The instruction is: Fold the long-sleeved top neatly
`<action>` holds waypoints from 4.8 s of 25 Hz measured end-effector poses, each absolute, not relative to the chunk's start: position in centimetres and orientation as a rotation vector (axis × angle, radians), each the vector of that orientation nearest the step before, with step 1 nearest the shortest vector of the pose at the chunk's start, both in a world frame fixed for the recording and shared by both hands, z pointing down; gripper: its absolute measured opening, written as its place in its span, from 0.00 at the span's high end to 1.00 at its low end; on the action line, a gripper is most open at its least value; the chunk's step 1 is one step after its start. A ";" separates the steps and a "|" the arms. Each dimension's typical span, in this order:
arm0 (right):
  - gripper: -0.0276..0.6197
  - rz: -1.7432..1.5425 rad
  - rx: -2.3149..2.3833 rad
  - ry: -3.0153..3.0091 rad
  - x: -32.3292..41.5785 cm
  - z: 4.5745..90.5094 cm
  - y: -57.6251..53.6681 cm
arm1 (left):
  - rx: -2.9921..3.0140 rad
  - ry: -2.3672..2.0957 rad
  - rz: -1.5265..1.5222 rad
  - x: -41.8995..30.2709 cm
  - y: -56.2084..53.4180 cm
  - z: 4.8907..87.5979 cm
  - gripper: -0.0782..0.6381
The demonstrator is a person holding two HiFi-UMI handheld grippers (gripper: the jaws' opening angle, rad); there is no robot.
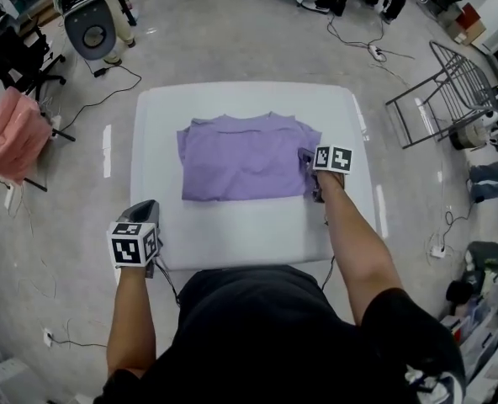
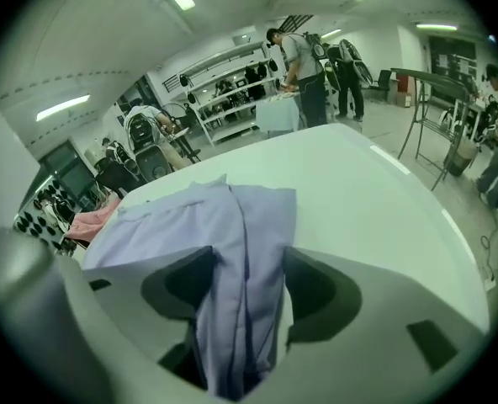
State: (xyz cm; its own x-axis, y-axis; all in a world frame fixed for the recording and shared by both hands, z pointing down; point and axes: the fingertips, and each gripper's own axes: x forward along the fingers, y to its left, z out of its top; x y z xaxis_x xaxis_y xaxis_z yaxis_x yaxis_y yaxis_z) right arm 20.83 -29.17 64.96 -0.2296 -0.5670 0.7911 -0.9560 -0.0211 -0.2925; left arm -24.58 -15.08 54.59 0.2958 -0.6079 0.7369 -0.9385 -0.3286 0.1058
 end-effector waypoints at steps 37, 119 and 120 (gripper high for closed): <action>0.86 0.951 1.449 -2.097 2.9 49.1 -29.5 | 2.111 -1.223 0.770 -24.1 -13.2 55.6 0.88; 0.91 0.566 1.034 -2.010 4.9 63.2 -15.3 | 2.058 -1.002 0.690 -14.8 -15.5 60.1 0.87; 0.91 0.571 1.025 -2.008 4.8 63.5 -15.1 | 2.035 -0.999 0.691 -15.3 -15.4 60.7 0.87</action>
State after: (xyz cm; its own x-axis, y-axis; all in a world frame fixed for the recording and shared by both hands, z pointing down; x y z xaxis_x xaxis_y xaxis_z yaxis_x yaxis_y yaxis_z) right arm 4.82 -15.06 63.52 -0.3576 -0.4625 0.8113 -0.8200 0.5712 -0.0359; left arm -15.31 -15.41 60.73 0.5487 -0.4182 0.7239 -0.8249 -0.4113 0.3878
